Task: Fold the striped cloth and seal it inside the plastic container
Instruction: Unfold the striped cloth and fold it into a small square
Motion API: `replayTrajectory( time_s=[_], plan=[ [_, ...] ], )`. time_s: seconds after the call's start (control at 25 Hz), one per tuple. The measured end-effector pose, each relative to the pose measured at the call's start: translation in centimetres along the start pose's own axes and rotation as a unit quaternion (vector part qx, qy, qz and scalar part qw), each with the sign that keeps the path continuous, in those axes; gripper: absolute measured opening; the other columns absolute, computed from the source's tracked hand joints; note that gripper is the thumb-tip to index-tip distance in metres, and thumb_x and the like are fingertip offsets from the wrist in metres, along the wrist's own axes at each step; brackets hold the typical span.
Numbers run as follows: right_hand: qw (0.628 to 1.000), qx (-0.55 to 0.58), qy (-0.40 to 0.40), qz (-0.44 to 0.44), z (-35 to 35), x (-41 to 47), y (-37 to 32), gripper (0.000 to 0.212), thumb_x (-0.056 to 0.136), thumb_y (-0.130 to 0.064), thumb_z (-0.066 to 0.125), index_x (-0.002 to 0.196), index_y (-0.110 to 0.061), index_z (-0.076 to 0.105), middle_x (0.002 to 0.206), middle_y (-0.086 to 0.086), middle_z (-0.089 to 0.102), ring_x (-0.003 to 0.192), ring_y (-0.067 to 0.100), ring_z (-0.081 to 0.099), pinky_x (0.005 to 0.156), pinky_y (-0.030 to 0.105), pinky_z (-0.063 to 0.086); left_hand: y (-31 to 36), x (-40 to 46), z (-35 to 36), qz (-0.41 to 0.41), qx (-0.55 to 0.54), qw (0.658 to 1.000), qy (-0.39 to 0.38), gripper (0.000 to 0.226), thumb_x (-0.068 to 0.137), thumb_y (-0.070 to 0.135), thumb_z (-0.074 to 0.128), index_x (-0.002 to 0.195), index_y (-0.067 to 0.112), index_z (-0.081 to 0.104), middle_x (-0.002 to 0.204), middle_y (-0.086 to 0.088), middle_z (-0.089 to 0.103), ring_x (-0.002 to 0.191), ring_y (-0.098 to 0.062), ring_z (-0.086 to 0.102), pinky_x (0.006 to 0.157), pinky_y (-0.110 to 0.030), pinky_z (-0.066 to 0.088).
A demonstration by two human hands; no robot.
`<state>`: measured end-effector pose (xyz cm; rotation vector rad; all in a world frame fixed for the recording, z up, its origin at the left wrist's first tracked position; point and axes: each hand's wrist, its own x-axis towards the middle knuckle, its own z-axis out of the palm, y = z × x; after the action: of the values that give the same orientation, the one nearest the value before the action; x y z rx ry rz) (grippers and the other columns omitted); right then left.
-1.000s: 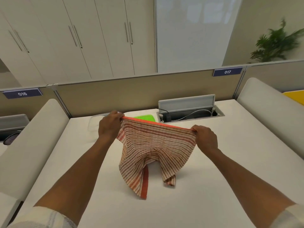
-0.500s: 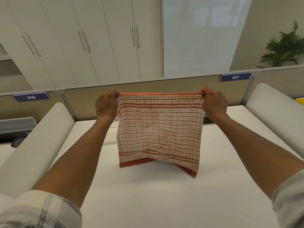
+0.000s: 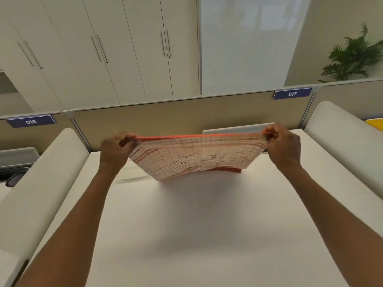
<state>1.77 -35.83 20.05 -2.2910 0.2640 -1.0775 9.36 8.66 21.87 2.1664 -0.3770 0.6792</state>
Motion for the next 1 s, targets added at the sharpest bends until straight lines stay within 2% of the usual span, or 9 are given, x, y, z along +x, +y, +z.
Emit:
replayTrajectory(
  time_s=[0.04, 0.08, 0.12, 0.16, 0.24, 0.36, 0.48, 0.72, 1.0],
  plan=[
    [0.999, 0.02, -0.03, 0.006, -0.3, -1.8, 1.2, 0.028, 0.079, 0.002, 0.056, 0.088, -0.021, 0.068, 0.086, 0.003, 0.074, 0.077, 0.022, 0.066, 0.069, 0.024, 0.053, -0.7, -1.8, 0.1, -0.033, -0.035, 0.998, -0.029, 0.03, 0.076, 0.007, 0.075, 0.078, 0.036, 0.07, 0.07, 0.021, 0.071, 0.068, 0.013, 0.062, 0.067, -0.003, 0.045],
    [0.998, 0.032, -0.062, 0.007, -0.6, -3.7, 2.5, 0.031, 0.078, 0.007, 0.058, 0.087, -0.02, 0.069, 0.086, 0.002, 0.073, 0.078, 0.019, 0.065, 0.072, 0.01, 0.048, -1.5, -3.5, 0.2, -0.07, -0.057, 0.994, -0.062, 0.03, 0.075, 0.005, 0.078, 0.075, 0.035, 0.07, 0.066, 0.022, 0.07, 0.064, 0.013, 0.06, 0.064, -0.003, 0.045],
    [0.995, 0.033, -0.094, 0.01, -0.8, -5.6, 3.7, 0.032, 0.077, 0.01, 0.06, 0.087, -0.018, 0.07, 0.085, 0.001, 0.073, 0.078, 0.017, 0.065, 0.07, -0.001, 0.041, -2.5, -5.3, 0.5, -0.107, -0.073, 0.986, -0.101, 0.028, 0.075, 0.003, 0.079, 0.074, 0.03, 0.072, 0.063, 0.019, 0.07, 0.059, 0.01, 0.059, 0.06, -0.006, 0.045],
    [0.992, 0.029, -0.123, 0.02, -1.1, -7.3, 4.8, 0.032, 0.077, 0.011, 0.062, 0.086, -0.019, 0.07, 0.084, -0.001, 0.072, 0.078, 0.016, 0.064, 0.069, -0.004, 0.038, -3.4, -6.7, 0.6, -0.135, -0.077, 0.978, -0.142, 0.025, 0.075, 0.001, 0.079, 0.073, 0.025, 0.073, 0.06, 0.014, 0.07, 0.054, 0.005, 0.057, 0.054, -0.009, 0.045],
    [0.98, 0.025, -0.183, 0.071, -1.3, -10.4, 6.9, 0.034, 0.077, 0.01, 0.065, 0.082, -0.023, 0.069, 0.082, -0.01, 0.071, 0.079, 0.009, 0.064, 0.068, -0.002, 0.04, -5.0, -9.3, 0.9, -0.181, -0.082, 0.954, -0.223, 0.017, 0.077, 0.0, 0.077, 0.075, 0.016, 0.076, 0.057, 0.002, 0.069, 0.048, -0.005, 0.054, 0.045, -0.015, 0.042],
    [0.956, 0.013, -0.268, 0.117, -1.3, -13.7, 9.4, 0.032, 0.077, 0.002, 0.069, 0.076, -0.03, 0.068, 0.079, -0.021, 0.071, 0.08, -0.002, 0.064, 0.065, 0.008, 0.043, -6.6, -11.6, 1.2, -0.227, -0.085, 0.925, -0.293, 0.007, 0.079, 0.004, 0.076, 0.078, 0.011, 0.077, 0.063, -0.011, 0.068, 0.05, -0.011, 0.051, 0.044, -0.019, 0.039],
    [0.933, 0.004, -0.337, 0.128, -1.2, -15.5, 10.8, 0.03, 0.079, -0.004, 0.072, 0.073, -0.032, 0.068, 0.075, -0.015, 0.072, 0.077, 0.008, 0.066, 0.068, 0.023, 0.046, -7.8, -12.9, 1.6, -0.261, -0.087, 0.903, -0.332, 0.001, 0.08, 0.009, 0.078, 0.08, 0.01, 0.078, 0.064, -0.011, 0.067, 0.049, -0.009, 0.05, 0.045, -0.02, 0.038],
    [0.894, 0.062, -0.405, 0.18, -0.6, -15.5, 12.7, 0.011, 0.084, -0.017, 0.073, 0.074, -0.021, 0.068, 0.064, -0.001, 0.068, 0.057, 0.012, 0.058, 0.061, 0.035, 0.047, -9.8, -12.8, 2.9, -0.286, -0.097, 0.896, -0.325, 0.003, 0.082, 0.011, 0.076, 0.082, 0.008, 0.077, 0.062, -0.003, 0.068, 0.051, -0.009, 0.05, 0.045, -0.019, 0.038],
    [0.914, 0.039, -0.329, 0.234, 4.1, -11.7, 12.6, 0.012, 0.088, -0.021, 0.069, 0.084, -0.012, 0.063, 0.067, 0.006, 0.069, 0.058, 0.021, 0.061, 0.062, 0.037, 0.051, -11.9, -8.9, 7.6, -0.296, -0.09, 0.92, -0.241, 0.005, 0.086, 0.01, 0.071, 0.089, 0.011, 0.075, 0.069, -0.005, 0.069, 0.056, -0.014, 0.054, 0.05, -0.023, 0.041]
  ],
)
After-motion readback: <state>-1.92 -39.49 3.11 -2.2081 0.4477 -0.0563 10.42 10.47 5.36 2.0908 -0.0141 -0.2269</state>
